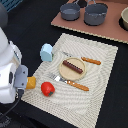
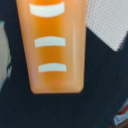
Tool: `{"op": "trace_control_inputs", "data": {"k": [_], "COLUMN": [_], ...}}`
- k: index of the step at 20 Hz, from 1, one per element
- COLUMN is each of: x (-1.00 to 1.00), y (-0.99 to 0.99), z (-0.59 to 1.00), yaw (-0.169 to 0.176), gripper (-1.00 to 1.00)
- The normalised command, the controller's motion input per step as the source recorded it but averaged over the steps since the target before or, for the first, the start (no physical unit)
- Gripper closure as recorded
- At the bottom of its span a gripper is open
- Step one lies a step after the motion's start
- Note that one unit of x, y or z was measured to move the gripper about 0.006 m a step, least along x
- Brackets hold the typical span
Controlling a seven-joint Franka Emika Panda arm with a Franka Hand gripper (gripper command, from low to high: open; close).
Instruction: Interact with the objects in diverse but meaningful ways.
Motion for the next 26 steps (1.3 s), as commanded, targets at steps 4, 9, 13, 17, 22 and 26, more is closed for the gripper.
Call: {"op": "trace_control_inputs", "data": {"k": [4,9,13,17,22,26], "x": [0.85,0.73,0.64,0.66,0.75,0.77], "y": [0.13,-0.01,-0.07,-0.07,-0.12,-0.19], "z": [0.61,0.2,0.07,0.03,0.01,0.0], "yaw": [-0.106,-0.174,-0.216,-0.209,-0.127,-0.053], "gripper": [-1.0,-1.0,-1.0,-1.0,-1.0,-1.0]}}
